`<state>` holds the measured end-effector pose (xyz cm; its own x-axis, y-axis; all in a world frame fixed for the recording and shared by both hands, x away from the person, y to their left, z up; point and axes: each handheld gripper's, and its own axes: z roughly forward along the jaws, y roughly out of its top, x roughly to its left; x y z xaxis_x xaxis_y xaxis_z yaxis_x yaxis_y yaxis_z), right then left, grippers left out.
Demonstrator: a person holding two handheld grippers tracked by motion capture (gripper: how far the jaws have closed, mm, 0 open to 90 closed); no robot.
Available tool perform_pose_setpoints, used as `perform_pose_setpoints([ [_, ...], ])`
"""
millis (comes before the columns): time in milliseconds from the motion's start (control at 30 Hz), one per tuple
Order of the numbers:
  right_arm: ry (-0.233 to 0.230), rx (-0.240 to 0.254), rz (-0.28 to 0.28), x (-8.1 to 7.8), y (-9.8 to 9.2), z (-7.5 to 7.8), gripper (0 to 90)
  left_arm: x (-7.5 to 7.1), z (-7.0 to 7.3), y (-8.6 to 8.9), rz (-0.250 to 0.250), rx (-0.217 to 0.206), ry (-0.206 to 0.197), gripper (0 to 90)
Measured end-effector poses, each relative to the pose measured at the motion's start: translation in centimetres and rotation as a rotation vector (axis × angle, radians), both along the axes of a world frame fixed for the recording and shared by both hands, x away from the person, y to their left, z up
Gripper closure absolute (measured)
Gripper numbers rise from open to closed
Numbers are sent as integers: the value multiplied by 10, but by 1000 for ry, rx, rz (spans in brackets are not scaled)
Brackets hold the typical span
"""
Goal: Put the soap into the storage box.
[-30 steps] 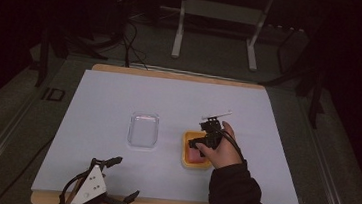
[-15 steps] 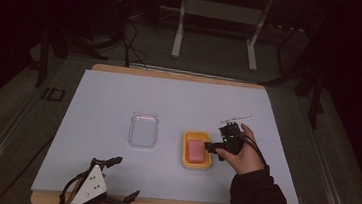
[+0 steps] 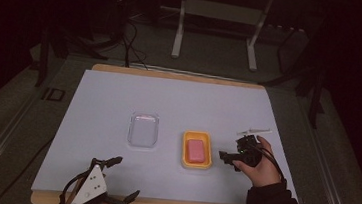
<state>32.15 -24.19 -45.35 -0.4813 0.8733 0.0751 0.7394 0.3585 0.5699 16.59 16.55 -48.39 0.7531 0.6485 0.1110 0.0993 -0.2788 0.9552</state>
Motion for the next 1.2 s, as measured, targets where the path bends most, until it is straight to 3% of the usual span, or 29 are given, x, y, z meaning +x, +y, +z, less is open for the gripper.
perform_pose_setpoints([
  [333, -29, 15, 11, -15, -19, -13, 255, 0, 0, 0, 2, 2, 0, 3],
  [467, -81, -2, 22, -22, -26, -19, 247, 0, 0, 0, 2, 4, 0, 3],
  [800, -173, 18, -1, -32, -39, -28, 239, 0, 0, 0, 1, 5, 1, 3],
  [1200, -280, 107, -49, -46, -51, -33, 207, 0, 0, 0, -5, 1, -1, 3],
])
